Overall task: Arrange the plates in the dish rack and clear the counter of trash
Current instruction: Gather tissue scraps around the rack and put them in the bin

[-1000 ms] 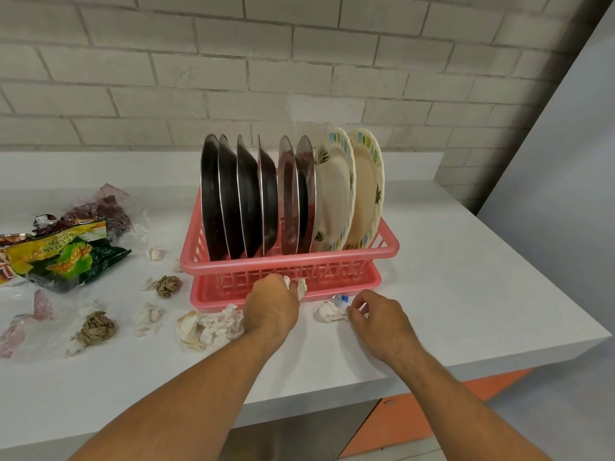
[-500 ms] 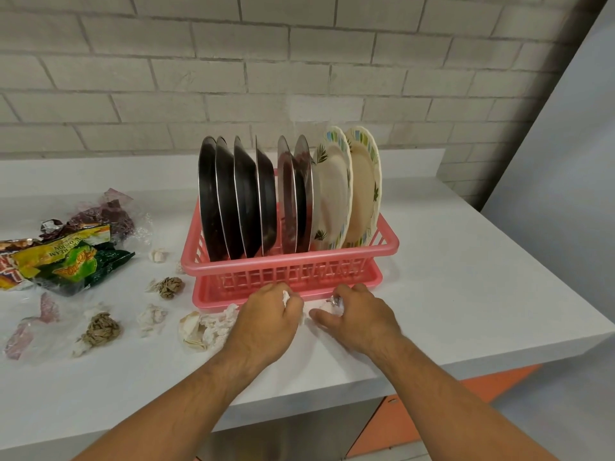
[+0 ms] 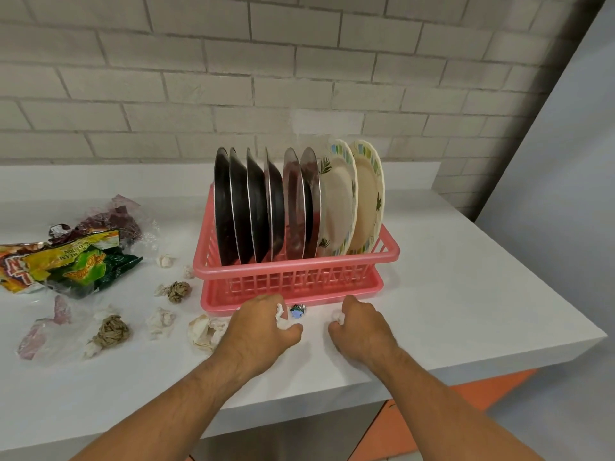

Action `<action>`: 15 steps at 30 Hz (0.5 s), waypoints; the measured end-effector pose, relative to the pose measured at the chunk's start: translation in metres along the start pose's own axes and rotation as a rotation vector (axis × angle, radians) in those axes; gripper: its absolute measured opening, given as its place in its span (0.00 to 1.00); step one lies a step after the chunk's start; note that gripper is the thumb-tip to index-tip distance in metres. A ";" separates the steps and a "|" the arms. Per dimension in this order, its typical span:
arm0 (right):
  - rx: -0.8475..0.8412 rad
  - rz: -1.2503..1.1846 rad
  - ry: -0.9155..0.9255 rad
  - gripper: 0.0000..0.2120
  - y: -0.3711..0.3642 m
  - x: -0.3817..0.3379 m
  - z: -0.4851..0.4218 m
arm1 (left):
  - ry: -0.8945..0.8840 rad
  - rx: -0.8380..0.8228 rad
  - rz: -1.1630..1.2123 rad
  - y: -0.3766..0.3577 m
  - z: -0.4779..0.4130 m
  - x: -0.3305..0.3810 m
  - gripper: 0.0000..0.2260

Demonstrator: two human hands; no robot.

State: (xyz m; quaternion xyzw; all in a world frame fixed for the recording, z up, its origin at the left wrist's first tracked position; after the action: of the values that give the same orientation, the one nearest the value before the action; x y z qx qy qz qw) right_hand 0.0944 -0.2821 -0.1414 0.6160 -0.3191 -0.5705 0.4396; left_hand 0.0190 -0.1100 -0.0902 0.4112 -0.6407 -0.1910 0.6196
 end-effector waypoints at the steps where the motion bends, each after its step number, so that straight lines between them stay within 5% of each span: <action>1: -0.006 -0.027 -0.026 0.15 0.000 0.000 0.000 | -0.010 -0.017 -0.001 0.002 0.000 -0.001 0.08; 15: -0.037 -0.003 -0.041 0.08 0.000 -0.024 0.039 | -0.174 -0.145 0.147 0.039 0.012 -0.030 0.08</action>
State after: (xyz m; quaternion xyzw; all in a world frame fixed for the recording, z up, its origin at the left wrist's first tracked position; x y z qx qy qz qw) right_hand 0.0521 -0.2679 -0.1294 0.5962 -0.3166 -0.5895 0.4435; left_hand -0.0065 -0.0674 -0.0818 0.2991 -0.7049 -0.2257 0.6022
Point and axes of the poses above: each hand's wrist, its own z-axis away from the middle knuckle, its own y-axis out of the back of the hand, x = y × z, the point moved 7 cm from there along -z, towards the middle knuckle, and after that the axes turned 5 degrees about x, right-handed, at the moved point
